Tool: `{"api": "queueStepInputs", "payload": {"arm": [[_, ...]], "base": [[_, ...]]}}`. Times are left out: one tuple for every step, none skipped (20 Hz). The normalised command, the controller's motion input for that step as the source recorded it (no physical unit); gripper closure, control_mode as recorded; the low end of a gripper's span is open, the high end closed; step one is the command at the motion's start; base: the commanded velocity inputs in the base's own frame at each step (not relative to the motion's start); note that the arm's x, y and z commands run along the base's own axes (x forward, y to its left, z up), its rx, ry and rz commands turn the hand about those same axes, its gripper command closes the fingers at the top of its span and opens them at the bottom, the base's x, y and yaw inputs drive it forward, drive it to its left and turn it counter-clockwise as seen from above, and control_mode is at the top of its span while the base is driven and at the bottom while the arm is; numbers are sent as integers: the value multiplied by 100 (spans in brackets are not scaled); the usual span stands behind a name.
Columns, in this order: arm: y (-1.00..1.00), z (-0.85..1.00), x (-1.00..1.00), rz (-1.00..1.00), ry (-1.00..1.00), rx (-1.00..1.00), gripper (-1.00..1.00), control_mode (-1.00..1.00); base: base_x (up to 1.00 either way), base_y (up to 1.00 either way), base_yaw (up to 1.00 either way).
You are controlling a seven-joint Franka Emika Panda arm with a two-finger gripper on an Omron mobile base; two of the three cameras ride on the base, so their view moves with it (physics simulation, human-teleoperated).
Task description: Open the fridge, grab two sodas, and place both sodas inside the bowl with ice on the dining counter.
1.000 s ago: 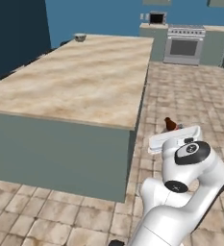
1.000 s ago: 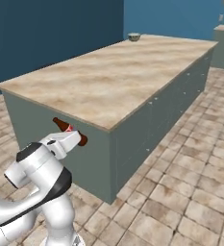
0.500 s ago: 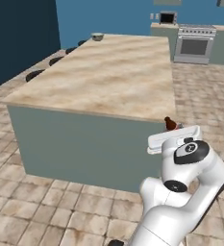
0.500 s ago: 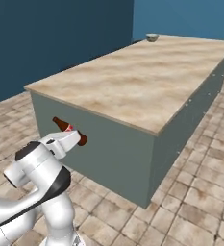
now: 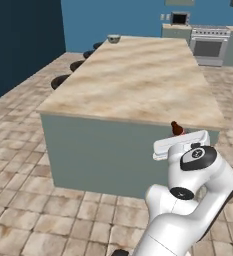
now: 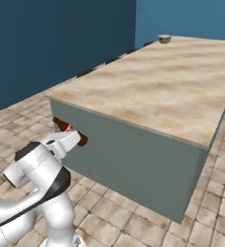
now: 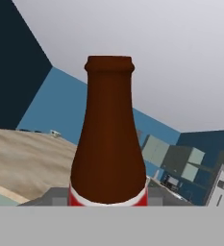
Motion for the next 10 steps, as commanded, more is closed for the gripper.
{"api": "queueStepInputs", "payload": {"arm": [[0, 0, 0, 0, 0, 0, 100, 100], [0, 0, 0, 0, 0, 0, 100, 100], [0, 0, 0, 0, 0, 0, 100, 100], [0, 0, 0, 0, 0, 0, 100, 100], [0, 0, 0, 0, 0, 0, 100, 100], [0, 0, 0, 0, 0, 0, 100, 100], [0, 0, 0, 0, 0, 0, 100, 100], [0, 0, 0, 0, 0, 0, 100, 100], [0, 0, 0, 0, 0, 0, 100, 100], [0, 0, 0, 0, 0, 0, 100, 100]], "base": [[13, 100, -12], [13, 100, -12], [14, 100, -13], [14, 100, -13], [14, 100, -13], [14, 100, -13], [14, 100, -13], [15, 100, -13], [15, 100, -13], [14, 100, -13]]}}
